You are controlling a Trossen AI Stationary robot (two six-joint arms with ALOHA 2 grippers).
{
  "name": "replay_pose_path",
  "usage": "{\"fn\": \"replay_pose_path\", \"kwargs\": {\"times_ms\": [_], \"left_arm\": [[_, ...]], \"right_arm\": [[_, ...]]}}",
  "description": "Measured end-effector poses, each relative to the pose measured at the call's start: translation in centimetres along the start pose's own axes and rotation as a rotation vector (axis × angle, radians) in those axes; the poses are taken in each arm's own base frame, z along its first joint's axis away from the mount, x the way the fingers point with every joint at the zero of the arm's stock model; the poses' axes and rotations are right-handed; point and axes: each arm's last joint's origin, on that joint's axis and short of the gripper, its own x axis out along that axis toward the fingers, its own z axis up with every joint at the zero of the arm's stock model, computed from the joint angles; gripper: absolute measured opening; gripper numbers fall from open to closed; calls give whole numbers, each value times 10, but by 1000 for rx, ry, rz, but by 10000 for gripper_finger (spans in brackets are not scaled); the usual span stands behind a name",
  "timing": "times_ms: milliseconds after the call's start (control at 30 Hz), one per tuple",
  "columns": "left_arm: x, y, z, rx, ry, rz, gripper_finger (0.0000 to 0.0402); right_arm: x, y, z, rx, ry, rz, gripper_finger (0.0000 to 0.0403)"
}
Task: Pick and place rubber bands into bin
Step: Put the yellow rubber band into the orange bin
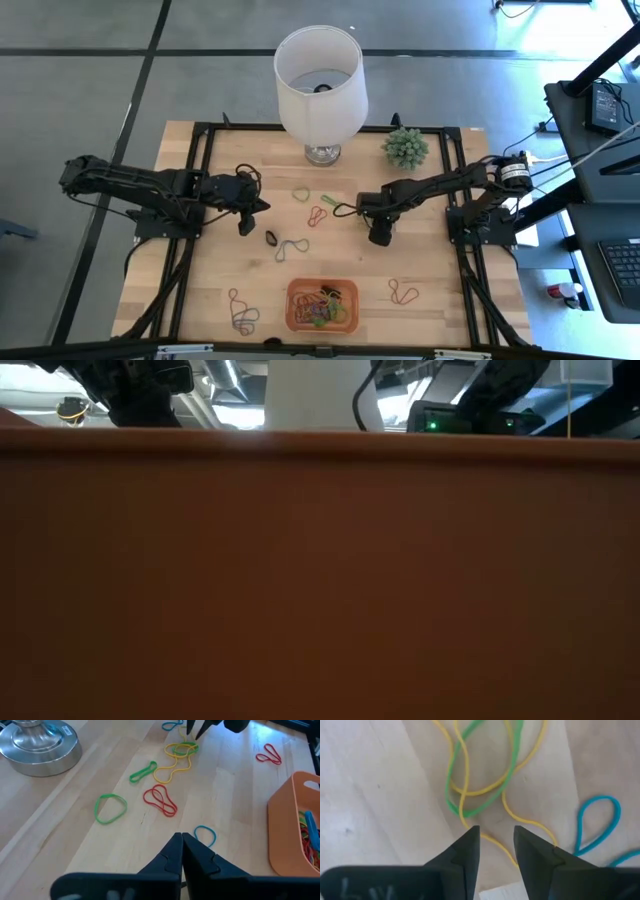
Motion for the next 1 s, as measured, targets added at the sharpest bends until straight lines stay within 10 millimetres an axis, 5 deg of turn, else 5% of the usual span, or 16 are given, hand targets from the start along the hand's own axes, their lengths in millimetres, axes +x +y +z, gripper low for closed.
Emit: {"fn": "replay_pose_path", "kwargs": {"times_ms": [333,600,733,1000], "left_arm": [[0,0,0,0,0,0,3],[0,0,0,0,0,0,1],[0,-1,0,0,8,-19,4],[0,-1,0,0,10,-24,2]], "right_arm": [[14,0,-14,-149,13,23,106],[16,7,-20,-107,5,-18,10],[3,16,-16,-83,-30,-13,5],[-77,28,-9,20,-273,-41,2]]}}
